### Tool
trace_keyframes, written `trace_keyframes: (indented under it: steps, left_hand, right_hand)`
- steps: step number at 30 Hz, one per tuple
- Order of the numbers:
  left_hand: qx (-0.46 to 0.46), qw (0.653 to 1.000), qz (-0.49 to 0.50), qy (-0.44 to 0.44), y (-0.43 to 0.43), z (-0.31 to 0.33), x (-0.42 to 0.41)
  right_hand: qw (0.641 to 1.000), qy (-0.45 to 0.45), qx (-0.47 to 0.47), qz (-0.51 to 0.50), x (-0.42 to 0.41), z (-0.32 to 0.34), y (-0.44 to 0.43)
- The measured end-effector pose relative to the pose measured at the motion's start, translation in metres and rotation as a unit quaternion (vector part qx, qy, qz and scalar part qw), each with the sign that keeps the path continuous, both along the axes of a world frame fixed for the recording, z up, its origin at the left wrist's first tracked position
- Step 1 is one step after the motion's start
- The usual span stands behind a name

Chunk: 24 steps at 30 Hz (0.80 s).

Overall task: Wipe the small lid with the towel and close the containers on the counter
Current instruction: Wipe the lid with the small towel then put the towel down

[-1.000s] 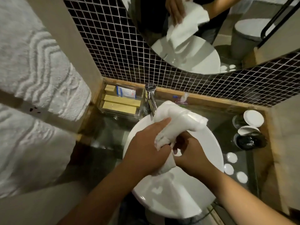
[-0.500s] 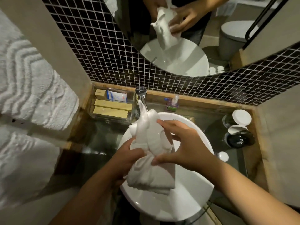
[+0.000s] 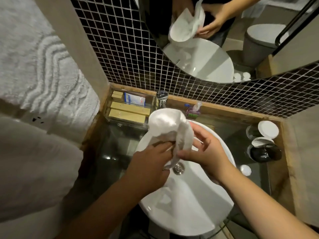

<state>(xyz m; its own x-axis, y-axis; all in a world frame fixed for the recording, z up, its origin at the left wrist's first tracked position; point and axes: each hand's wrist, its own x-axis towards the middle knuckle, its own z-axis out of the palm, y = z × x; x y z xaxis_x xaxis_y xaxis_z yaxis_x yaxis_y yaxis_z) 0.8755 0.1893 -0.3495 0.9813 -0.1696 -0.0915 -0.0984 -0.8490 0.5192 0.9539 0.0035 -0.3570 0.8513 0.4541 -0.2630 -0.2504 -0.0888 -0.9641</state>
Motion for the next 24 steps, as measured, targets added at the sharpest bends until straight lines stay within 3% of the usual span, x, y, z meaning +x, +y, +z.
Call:
trace_keyframes:
  steps: [2, 7, 12, 15, 20, 24]
  left_hand:
    - [0.094, 0.994, -0.034, -0.043, 0.003, -0.004, 0.0]
    - [0.166, 0.981, -0.083, -0.06, 0.017, -0.009, -0.001]
    - [0.198, 0.963, -0.136, -0.119, 0.043, 0.008, -0.005]
    - [0.135, 0.966, -0.101, -0.196, 0.041, 0.013, -0.008]
    - [-0.049, 0.965, 0.017, -0.259, 0.023, 0.006, -0.01]
    - [-0.268, 0.919, 0.152, -0.247, 0.009, 0.003, -0.017]
  right_hand:
    - [0.999, 0.016, 0.019, -0.025, -0.003, -0.002, -0.001]
    - [0.999, -0.007, 0.01, -0.039, -0.011, -0.002, -0.001]
    - [0.982, -0.162, -0.086, 0.054, -0.008, 0.009, -0.012]
    - [0.945, -0.266, -0.136, 0.136, -0.011, 0.011, -0.006]
    - [0.942, -0.272, -0.143, 0.137, -0.023, 0.007, 0.007]
    - [0.936, -0.292, -0.149, 0.128, -0.027, 0.006, 0.005]
